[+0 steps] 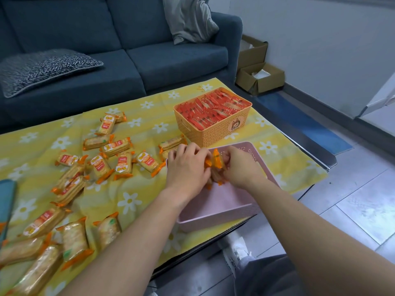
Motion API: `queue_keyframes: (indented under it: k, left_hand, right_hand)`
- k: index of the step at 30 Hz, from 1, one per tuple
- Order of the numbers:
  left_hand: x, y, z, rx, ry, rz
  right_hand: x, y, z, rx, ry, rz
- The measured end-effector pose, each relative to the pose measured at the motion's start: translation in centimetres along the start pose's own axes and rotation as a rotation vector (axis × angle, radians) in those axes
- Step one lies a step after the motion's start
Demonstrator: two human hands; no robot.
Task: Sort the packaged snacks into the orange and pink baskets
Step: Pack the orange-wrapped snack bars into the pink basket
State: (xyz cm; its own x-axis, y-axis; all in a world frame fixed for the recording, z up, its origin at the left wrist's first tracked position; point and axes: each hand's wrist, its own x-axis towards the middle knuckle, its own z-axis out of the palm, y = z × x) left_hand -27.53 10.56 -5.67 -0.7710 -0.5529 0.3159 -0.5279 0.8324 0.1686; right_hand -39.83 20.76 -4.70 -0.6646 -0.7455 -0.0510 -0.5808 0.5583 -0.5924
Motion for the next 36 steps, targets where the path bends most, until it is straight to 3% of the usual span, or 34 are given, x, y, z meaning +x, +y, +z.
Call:
queue_keyframes:
  k: [5, 10, 14, 16, 19, 22, 24, 30, 36]
  left_hand:
    - [-0.2, -0.3, -0.5, -0.057, -0.073, 0.015]
    - [-1.0, -1.3, -2.8, -0.152, -0.027, 0.005]
    - [-2.5, -3.3, -5.7, -0.144, 0.038, -0.093]
    - [-4.0, -5.4, -7.3, -0.134, -0.005, -0.213]
    - [-7.3, -9.5, -9.2, -0.065, -0.222, -0.418]
    - [-11.5, -14.1, -11.2, 0.033, -0.463, -0.563]
    - [-13.7, -16.1, -12.2, 0.009, -0.473, -0.64]
    - [-18.5, -17.2, -10.2, 0.089, -0.544, -0.697]
    - [-19.1, -16.9, -8.7, 0.0, -0.37, -0.809]
  right_hand:
    - [0.3, 0.1, -0.8, -0.054, -0.066, 0.036]
    - [-0.5, -2.1, -2.1, -0.17, 0.071, -0.01]
    - [-2.1, -6.1, -1.1, -0.056, 0.269, -0.196]
    - [-3.3, -8.7, 0.3, 0.011, 0.273, -0.314]
    - [-5.3, -12.1, 3.1, 0.079, 0.082, -0.441]
    - [-7.6, -14.6, 7.1, 0.021, -0.296, -0.43]
    - [-8.7, -15.6, 9.6, -0.065, -0.476, -0.375]
    - [-11.0, -18.4, 15.5, -0.223, -0.471, -0.243]
    - [-10.4, -20.4, 17.5, -0.33, -0.505, -0.187]
